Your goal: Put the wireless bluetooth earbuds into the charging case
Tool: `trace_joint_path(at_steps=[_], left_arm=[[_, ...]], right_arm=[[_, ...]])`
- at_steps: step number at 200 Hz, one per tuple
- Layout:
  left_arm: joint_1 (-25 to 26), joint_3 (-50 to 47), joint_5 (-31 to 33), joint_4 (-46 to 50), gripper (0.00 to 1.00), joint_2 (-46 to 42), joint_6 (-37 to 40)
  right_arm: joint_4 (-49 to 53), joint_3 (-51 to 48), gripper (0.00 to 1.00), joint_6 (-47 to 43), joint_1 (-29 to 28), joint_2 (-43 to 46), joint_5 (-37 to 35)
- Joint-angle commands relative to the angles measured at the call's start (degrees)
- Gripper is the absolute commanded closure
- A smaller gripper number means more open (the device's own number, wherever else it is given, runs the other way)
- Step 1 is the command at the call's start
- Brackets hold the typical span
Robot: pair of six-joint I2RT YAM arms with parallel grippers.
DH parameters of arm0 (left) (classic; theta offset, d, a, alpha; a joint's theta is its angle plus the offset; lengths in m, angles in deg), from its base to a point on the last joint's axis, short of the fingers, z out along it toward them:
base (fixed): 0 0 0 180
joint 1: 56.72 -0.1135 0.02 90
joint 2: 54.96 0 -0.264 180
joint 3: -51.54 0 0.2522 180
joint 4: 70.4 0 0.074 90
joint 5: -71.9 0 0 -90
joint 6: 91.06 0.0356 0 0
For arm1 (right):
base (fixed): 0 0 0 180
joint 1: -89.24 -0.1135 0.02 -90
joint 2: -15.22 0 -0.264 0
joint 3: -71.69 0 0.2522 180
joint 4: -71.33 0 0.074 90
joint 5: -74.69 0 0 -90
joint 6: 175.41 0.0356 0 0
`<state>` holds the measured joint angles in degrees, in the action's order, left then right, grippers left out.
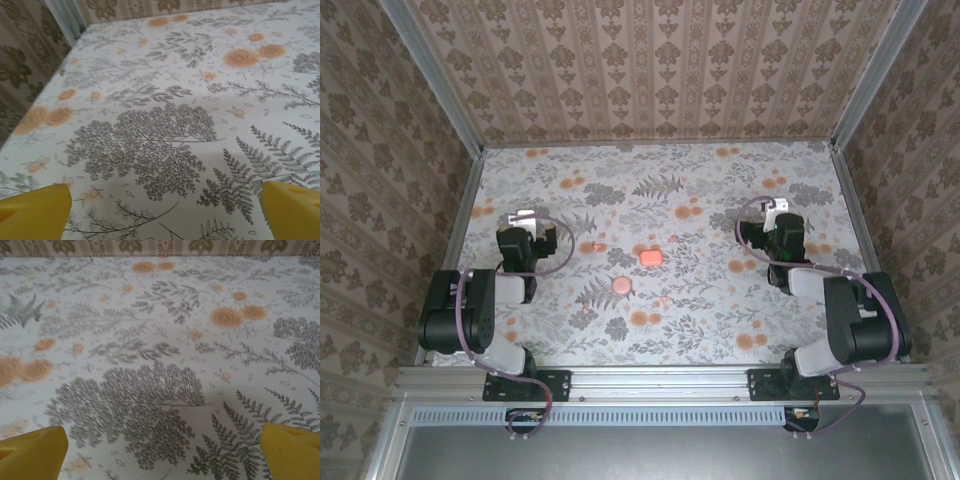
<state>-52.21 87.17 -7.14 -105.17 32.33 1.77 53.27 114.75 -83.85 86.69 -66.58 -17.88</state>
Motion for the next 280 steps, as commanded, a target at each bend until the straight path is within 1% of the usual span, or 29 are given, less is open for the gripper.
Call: trace_joint_path(at_steps=[1, 10, 20, 27, 33, 37, 44, 49, 60, 74, 85, 88, 93, 104, 120, 130, 144, 158, 167, 204, 218, 231, 263, 280], left_arm=[[4.82, 1.42, 12.25, 3.28, 0.03, -5.74, 2.60], [6.75, 3.82, 14.16, 10.81, 0.04, -9.22, 3.06], [7.89, 6.84, 14.51, 18.67, 0.05, -12.61, 1.48], [8.22, 8.68, 12.91, 24.01, 0.06, -14.83, -0.19], [8.35, 10.14, 10.44, 28.19, 0.06, -16.53, -1.71], [8.36, 11.34, 8.29, 30.91, 0.07, -17.47, -2.06], [8.76, 13.77, 4.72, 36.40, 0.12, -18.82, -2.65], [9.46, 15.47, 3.85, 40.52, 0.14, -19.65, -3.99], [11.86, 18.73, 1.66, 48.20, 0.16, -21.17, -6.57], [16.95, 21.46, 0.83, 54.18, 0.17, -22.27, -8.47], [20.52, 23.93, -3.07, 58.93, 0.18, -22.47, -9.13], [21.13, 24.57, -3.58, 60.66, 0.18, -22.31, -9.61], [23.86, 25.79, -4.53, 63.06, 0.18, -21.98, -10.34], [26.59, 28.46, -6.98, 69.00, 0.19, -20.73, -11.18], [30.26, 32.11, -8.26, 77.21, 0.21, -18.42, -11.67], [32.80, 33.76, -8.01, 81.21, 0.24, -17.29, -11.48], [35.38, 34.74, -9.02, 84.26, 0.24, -15.94, -10.95], [37.07, 35.88, -9.29, 87.42, 0.24, -13.72, -10.55], [37.81, 36.56, -9.46, 89.06, 0.25, -11.78, -10.02], [40.74, 40.00, -8.12, 95.70, 0.26, -1.03, -8.26], [41.32, 40.92, -8.60, 95.72, 0.27, 1.91, -8.12], [41.65, 41.44, -9.30, 94.80, 0.27, 3.38, -8.06], [41.62, 43.08, -7.55, 94.53, 0.27, 5.15, -7.98], [41.17, 43.67, -8.79, 94.02, 0.27, 6.33, -8.08]], right_arm=[[18.40, 6.96, 0.00, 2.99, -1.83, 8.51, -1.58], [25.46, 9.61, 0.00, 4.33, -3.42, 11.28, -2.27], [33.32, 12.68, 0.00, 7.84, -5.97, 14.04, -6.17], [38.24, 14.45, 0.00, 11.30, -7.92, 15.80, -9.07], [41.54, 15.76, 0.00, 13.91, -9.84, 17.25, -9.92], [42.92, 16.09, 0.00, 15.26, -11.19, 18.29, -9.83], [44.55, 16.12, 0.00, 17.12, -13.72, 20.10, -9.86], [45.56, 15.85, 0.00, 18.93, -15.53, 21.34, -10.36], [47.95, 15.13, 0.00, 24.21, -18.95, 23.63, -10.89], [49.01, 13.20, 0.00, 31.62, -22.51, 25.96, -9.24], [47.63, 10.68, 0.00, 35.83, -25.57, 27.33, -7.95], [47.02, 9.97, 0.00, 36.36, -26.45, 27.77, -7.56], [46.23, 8.89, 0.00, 37.35, -27.94, 28.34, -7.35], [45.30, 6.81, 0.00, 39.48, -31.18, 29.54, -8.11], [43.37, 3.04, 0.00, 41.88, -35.69, 31.36, -8.85], [41.57, 0.72, 0.00, 43.20, -38.17, 31.89, -8.73], [38.17, -1.71, 0.00, 44.18, -41.78, 31.91, -9.39], [36.47, -2.56, 0.00, 44.48, -43.93, 31.72, -11.39], [36.25, -2.53, 0.00, 44.34, -44.27, 31.69, -11.50], [33.83, -3.77, 0.00, 43.20, -44.34, 32.03, -7.10], [31.30, -4.57, 0.00, 41.98, -44.30, 32.56, -3.54], [30.41, -4.80, 0.00, 41.62, -44.29, 33.54, -2.21], [33.91, -4.90, 0.00, 41.11, -44.19, 36.80, -4.05], [35.56, -5.47, 0.00, 41.06, -44.10, 38.86, -4.46]])
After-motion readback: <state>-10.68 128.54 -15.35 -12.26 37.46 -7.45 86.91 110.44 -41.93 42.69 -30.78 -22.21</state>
